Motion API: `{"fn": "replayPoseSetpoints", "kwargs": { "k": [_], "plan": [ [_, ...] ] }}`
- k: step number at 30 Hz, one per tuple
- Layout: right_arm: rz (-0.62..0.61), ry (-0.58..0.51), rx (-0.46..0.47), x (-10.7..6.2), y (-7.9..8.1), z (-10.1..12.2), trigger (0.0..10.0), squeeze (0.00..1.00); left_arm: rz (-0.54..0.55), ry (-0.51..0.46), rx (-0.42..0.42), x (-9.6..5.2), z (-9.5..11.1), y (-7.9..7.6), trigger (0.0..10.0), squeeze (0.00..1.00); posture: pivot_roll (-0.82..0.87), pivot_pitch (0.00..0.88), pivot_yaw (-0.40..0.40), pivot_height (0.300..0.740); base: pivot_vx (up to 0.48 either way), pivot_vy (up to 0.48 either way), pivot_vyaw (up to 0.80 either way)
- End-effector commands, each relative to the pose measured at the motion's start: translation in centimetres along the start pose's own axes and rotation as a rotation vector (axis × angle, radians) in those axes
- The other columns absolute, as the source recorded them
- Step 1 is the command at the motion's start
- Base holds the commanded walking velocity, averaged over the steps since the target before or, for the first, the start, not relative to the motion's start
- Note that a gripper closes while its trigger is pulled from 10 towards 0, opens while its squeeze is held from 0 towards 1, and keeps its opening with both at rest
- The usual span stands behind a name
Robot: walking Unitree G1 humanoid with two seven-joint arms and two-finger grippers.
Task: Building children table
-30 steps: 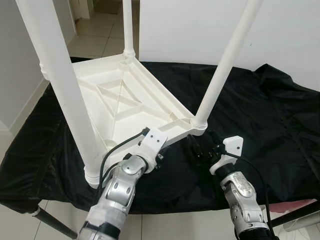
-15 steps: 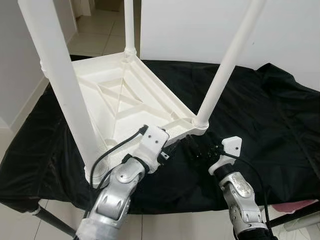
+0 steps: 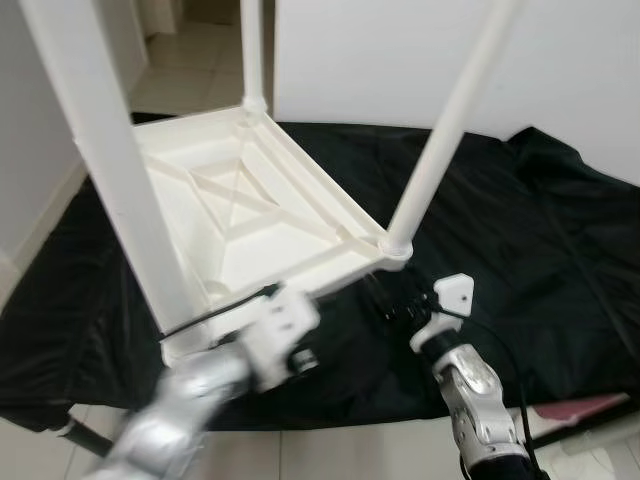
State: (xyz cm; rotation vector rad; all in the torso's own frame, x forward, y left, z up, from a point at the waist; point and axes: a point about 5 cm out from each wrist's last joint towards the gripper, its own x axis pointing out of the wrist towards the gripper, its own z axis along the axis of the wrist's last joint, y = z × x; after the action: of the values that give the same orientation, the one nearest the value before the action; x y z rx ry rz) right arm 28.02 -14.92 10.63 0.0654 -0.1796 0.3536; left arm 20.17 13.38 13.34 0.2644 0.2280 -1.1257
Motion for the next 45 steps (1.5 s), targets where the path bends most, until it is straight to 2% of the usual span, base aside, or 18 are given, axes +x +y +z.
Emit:
{"fn": "replayPoseSetpoints", "kwargs": {
  "k": [1,4,9,13,15,16,19,20,21,23,25,29,32,34,36,37,39,45],
  "plan": [
    [0.014,0.003,-0.003,0.1,0.2,-0.2,10.0,0.0,-0.067,0.011,0.001,-1.0,0.4,-0.2,10.0,0.0,0.05,0.026,-0.092,0.74,0.0,0.0,0.0],
    [0.018,0.003,-0.003,0.2,0.2,-0.3,10.0,0.0,-0.057,0.058,0.004,-1.9,-0.1,0.1,10.0,0.0,0.05,0.024,-0.094,0.74,0.0,0.0,0.0],
    [0.026,0.001,-0.01,0.8,0.1,-0.2,10.0,0.0,0.026,0.191,0.007,-5.4,-1.1,1.2,10.0,0.0,0.07,0.019,-0.102,0.74,0.0,0.0,0.0],
    [0.027,0.0,-0.01,0.9,0.1,-0.2,10.0,0.0,0.055,0.217,0.005,-6.4,-1.2,1.5,10.0,0.0,0.07,0.019,-0.104,0.74,0.0,0.0,0.0],
    [0.029,-0.001,-0.011,0.9,0.1,-0.2,10.0,0.0,0.07,0.243,-0.006,-7.2,-1.1,1.6,10.0,0.0,0.07,0.019,-0.104,0.74,0.0,0.0,0.0],
    [0.031,-0.002,-0.012,1.1,0.0,-0.2,10.0,0.0,0.098,0.279,-0.012,-8.6,-1.0,1.8,10.0,0.0,0.08,0.017,-0.105,0.74,0.0,0.0,0.0],
    [0.032,-0.003,-0.013,1.1,0.0,-0.3,10.0,0.0,0.119,0.305,-0.017,-9.6,-0.8,2.0,10.0,0.0,0.09,0.015,-0.105,0.74,0.0,0.0,0.0],
    [0.033,-0.002,-0.014,1.2,0.0,-0.3,10.0,0.0,0.157,0.333,-0.015,-10.8,-0.6,2.4,10.0,0.0,0.09,0.012,-0.106,0.74,0.0,0.0,0.0],
    [0.033,-0.002,-0.014,1.2,0.0,-0.3,10.0,0.0,0.157,0.333,-0.015,-10.8,-0.6,2.4,10.0,0.0,0.09,0.012,-0.106,0.74,0.0,0.0,0.0],
    [0.036,0.0,-0.013,1.4,0.0,-0.4,10.0,0.0,0.247,0.388,-0.002,-13.1,-0.1,3.5,10.0,0.0,0.1,0.009,-0.106,0.74,0.0,0.0,0.0],
    [0.036,0.0,-0.013,1.4,0.0,-0.4,10.0,0.0,0.247,0.388,-0.002,-13.1,-0.1,3.5,10.0,0.0,0.1,0.009,-0.106,0.74,0.0,0.0,0.0],
    [0.04,0.001,-0.01,1.5,0.1,-0.6,10.0,0.0,0.371,0.416,0.021,-15.3,0.3,5.2,10.0,0.0,0.1,0.007,-0.104,0.74,0.0,0.0,0.0],
    [0.041,0.001,-0.009,1.5,0.2,-0.6,10.0,0.0,0.429,0.414,0.037,-15.8,0.3,6.0,10.0,0.0,0.1,0.007,-0.102,0.74,0.0,0.0,0.0],
    [0.043,0.006,-0.003,1.5,0.4,-0.8,10.0,0.0,0.568,0.388,0.08,-16.3,0.4,8.1,10.0,0.0,0.1,0.006,-0.1,0.74,0.0,0.0,0.0],
    [0.044,0.007,-0.002,1.5,0.4,-0.9,10.0,0.0,0.608,0.377,0.096,-16.4,0.6,8.6,10.0,0.0,0.1,0.006,-0.1,0.74,0.0,0.0,0.0],
    [0.046,0.011,0.002,1.3,0.7,-1.1,10.0,0.0,0.694,0.302,0.123,-15.9,1.1,10.0,10.0,0.0,0.1,0.007,-0.098,0.74,0.0,0.0,0.0],
    [0.046,0.011,0.002,1.3,0.7,-1.1,10.0,0.0,0.694,0.302,0.123,-15.9,1.1,10.0,10.0,0.0,0.1,0.007,-0.098,0.74,0.0,0.0,0.0],
    [-0.025,0.026,-0.001,0.5,0.9,-1.7,10.0,0.0,0.805,0.011,0.093,-12.6,2.4,11.9,10.0,0.0,0.07,0.007,-0.087,0.74,0.0,0.0,0.0]
  ]
}}
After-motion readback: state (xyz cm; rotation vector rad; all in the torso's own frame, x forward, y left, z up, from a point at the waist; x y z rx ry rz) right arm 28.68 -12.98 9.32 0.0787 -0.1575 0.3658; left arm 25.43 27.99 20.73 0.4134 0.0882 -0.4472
